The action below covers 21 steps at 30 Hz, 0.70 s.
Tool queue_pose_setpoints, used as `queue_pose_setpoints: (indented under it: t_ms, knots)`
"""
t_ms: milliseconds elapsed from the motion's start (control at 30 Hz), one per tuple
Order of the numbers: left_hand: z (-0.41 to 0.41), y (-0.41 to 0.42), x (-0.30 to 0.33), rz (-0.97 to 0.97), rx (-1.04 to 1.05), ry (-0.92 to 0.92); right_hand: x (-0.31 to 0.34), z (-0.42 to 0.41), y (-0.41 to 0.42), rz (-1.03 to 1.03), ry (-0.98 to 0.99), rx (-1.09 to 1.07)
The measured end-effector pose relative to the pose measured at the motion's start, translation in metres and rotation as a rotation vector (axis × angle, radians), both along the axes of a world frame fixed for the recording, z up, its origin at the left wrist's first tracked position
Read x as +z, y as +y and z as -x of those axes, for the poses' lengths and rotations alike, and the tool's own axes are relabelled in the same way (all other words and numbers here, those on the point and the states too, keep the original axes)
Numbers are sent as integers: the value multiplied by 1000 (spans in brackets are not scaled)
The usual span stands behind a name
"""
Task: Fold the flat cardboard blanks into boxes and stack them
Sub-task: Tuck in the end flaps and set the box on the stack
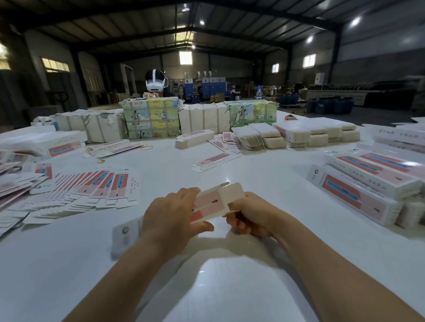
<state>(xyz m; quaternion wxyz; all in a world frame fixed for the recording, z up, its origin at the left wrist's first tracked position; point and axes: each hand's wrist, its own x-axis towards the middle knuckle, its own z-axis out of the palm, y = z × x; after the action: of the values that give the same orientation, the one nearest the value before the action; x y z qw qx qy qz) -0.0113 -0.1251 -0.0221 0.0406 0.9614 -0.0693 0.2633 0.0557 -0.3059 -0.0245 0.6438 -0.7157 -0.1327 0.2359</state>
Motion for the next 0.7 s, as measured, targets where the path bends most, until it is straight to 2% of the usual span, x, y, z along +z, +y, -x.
queue_pose_setpoints:
  t_ms: [100,200,300,400,467,533,567,633,700]
  knots:
    - [-4,1,-2,63,56,48,-1,-4,-1,-5,30,-21]
    - [-3,1,-4,214,-19,127,-3,-6,-2,-40,33,2]
    - [-1,2,-1,227,-26,118,0,-4,-1,-65,58,-15]
    - [-3,11,5,251,63,92,7,-1,4,-247,68,-232]
    - [-4,19,6,287,136,87,8,1,7,-320,-181,-461]
    - [-4,24,4,323,178,77,3,9,14,-167,-573,-629]
    - [-4,24,4,333,187,70,0,13,19,-66,-729,-637]
    - [-3,21,4,355,184,69,-6,20,29,86,-888,-564]
    - [-2,18,4,356,183,72,-10,23,36,161,-916,-516]
